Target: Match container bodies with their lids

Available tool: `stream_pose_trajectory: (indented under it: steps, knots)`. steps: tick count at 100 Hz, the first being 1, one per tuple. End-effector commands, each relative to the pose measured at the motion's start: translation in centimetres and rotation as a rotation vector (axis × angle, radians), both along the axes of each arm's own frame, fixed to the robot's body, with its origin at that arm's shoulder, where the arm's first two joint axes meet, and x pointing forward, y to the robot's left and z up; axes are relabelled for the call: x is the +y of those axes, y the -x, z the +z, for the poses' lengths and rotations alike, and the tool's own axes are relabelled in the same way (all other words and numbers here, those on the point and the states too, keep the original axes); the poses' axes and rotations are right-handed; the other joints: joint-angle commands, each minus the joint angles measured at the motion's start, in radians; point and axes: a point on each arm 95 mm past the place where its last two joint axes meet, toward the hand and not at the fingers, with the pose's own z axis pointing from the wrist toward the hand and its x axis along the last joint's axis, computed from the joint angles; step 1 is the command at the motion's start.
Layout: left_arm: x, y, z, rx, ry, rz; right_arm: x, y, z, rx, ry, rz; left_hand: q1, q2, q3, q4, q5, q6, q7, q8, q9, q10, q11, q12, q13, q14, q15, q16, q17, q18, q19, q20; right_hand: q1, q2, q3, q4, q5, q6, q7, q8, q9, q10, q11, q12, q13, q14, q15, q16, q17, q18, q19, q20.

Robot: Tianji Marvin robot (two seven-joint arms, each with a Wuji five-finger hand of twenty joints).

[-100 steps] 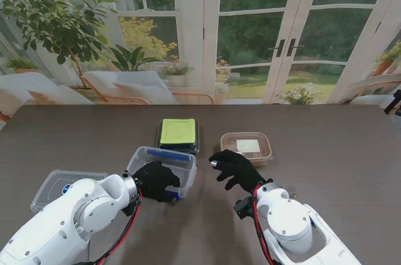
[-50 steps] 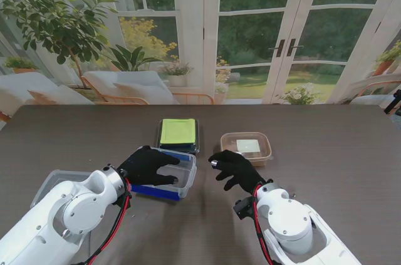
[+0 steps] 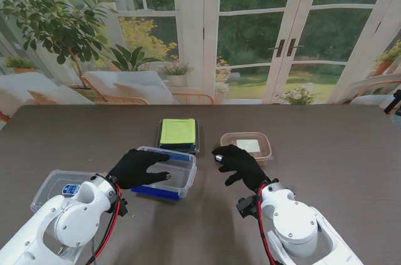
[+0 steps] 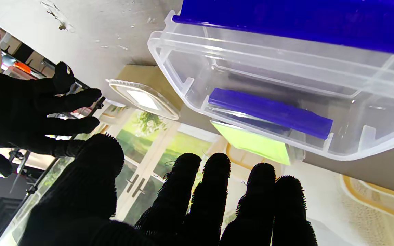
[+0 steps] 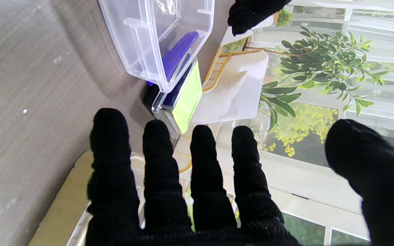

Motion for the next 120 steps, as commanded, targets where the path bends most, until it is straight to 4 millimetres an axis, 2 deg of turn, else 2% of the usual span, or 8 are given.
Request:
stream_pose_trajectory:
  steps: [1,24,45,78,88,97,120]
  knots:
    - [0.0,0.1,-0.8,0.030,0.009,0.008,0.2,0.2,0.3,-0.011,-0.006,0.006,0.036,0.044,-0.030,0.023,-0.015,0.013,-0.012,-0.007,-0.013,0.008,-0.001,-0.010,-0.018,0.018,-0.015,-0.011,-0.019,0.003,-0.029,-0.008,-0.006,-0.001,0.003,0.002,0.005,-0.015,0.006,-0.005,-0.004,0.011,-0.001,-0.011,0.007,-0.012,-0.001,-0.008,-0.307,-0.031,-0.011,-0.024]
    - [0.7,0.3,-1.2,-0.007,0.057,0.066,0.0,0.4,0.3,-0.019,0.021,0.012,0.057,0.061,-0.035,0.027,0.003,0.026,-0.004,-0.004,0.020,0.035,0.011,0.003,0.007,0.033,0.004,0.006,-0.006,0.013,-0.025,0.014,-0.006,-0.005,0.022,-0.001,0.027,0.002,0.004,-0.006,0.042,0.029,0.015,-0.006,0.047,0.008,0.042,0.014,-0.266,-0.011,0.043,-0.001]
    - [2.7,0.9,-0.2,-0.021,0.047,0.130,0.6,1.2,0.0,-0.007,0.049,0.039,0.079,0.079,-0.040,0.030,0.036,0.042,0.008,0.004,0.064,0.068,0.023,0.034,0.053,0.060,0.058,0.057,0.012,0.041,0.054,0.090,-0.014,0.004,0.023,0.000,0.031,0.007,-0.001,-0.007,0.075,0.041,0.027,0.000,0.088,0.027,0.102,0.045,-0.220,0.007,0.124,0.027]
    - [6.1,0.9,-0.2,0.021,-0.002,0.217,2.4,1.5,-1.1,0.040,0.126,0.115,0.105,0.091,-0.050,0.028,0.065,0.058,0.017,0.013,0.103,0.100,0.037,0.076,0.086,0.080,0.134,0.126,0.024,0.065,0.208,0.174,-0.022,0.011,0.026,0.003,0.030,0.009,-0.001,-0.005,0.128,0.061,0.098,0.066,0.178,0.067,0.340,0.162,-0.133,0.037,0.276,0.075]
    - [6.9,0.5,-0.6,0.040,-0.021,0.238,3.0,1.3,-1.4,0.045,0.147,0.130,0.106,0.093,-0.051,0.028,0.062,0.059,0.014,0.013,0.095,0.100,0.031,0.079,0.081,0.079,0.138,0.132,0.026,0.062,0.236,0.187,-0.025,0.014,0.025,0.003,0.027,0.008,0.000,-0.005,0.116,0.057,0.089,0.064,0.164,0.064,0.337,0.160,-0.134,0.037,0.281,0.076]
    - [7.4,0.0,-1.1,0.054,-0.019,0.260,3.5,1.2,-1.6,0.053,0.158,0.138,0.107,0.094,-0.051,0.028,0.060,0.062,0.013,0.013,0.079,0.101,0.024,0.078,0.059,0.074,0.132,0.131,0.007,0.049,0.236,0.187,-0.024,0.016,0.024,0.005,0.017,0.013,0.004,-0.003,0.099,0.051,0.057,0.046,0.136,0.055,0.256,0.116,-0.149,0.034,0.259,0.063]
    - [7.9,-0.9,-2.2,0.107,-0.016,0.300,4.7,0.8,-2.5,0.077,0.182,0.148,0.111,0.099,-0.056,0.027,0.042,0.063,0.004,0.009,0.042,0.096,0.006,0.061,0.012,0.064,0.071,0.094,-0.024,0.026,0.143,0.135,-0.025,0.020,0.026,0.005,0.002,0.014,0.013,0.000,0.054,0.038,0.038,0.017,0.089,0.040,0.133,0.054,-0.196,0.019,0.184,0.027]
